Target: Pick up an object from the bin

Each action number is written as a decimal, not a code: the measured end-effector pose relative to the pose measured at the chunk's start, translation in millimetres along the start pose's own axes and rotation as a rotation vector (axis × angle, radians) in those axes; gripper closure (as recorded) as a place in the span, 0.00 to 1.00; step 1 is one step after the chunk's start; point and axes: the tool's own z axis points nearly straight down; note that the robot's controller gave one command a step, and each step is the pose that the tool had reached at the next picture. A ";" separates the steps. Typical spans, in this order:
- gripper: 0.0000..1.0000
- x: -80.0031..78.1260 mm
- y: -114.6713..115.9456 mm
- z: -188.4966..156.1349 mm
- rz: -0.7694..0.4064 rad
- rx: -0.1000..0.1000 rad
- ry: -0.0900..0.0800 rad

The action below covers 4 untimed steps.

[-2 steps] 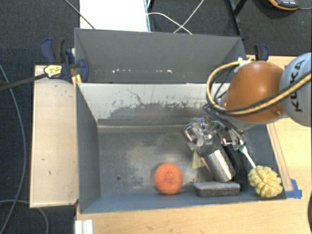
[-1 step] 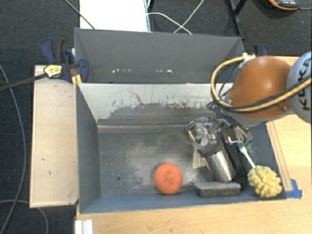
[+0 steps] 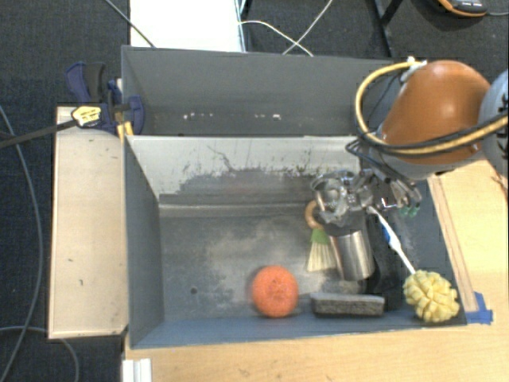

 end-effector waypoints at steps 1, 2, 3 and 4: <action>1.00 21.9 2.8 12.1 -0.095 0.002 -0.014; 1.00 -1.6 3.9 34.5 0.216 0.002 -0.019; 1.00 57.0 34.6 47.0 -0.334 0.000 -0.078; 1.00 31.6 22.9 58.9 0.247 -0.012 -0.075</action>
Offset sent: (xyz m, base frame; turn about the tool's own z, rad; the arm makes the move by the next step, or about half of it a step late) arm 0.0008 0.0065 -0.0357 0.2177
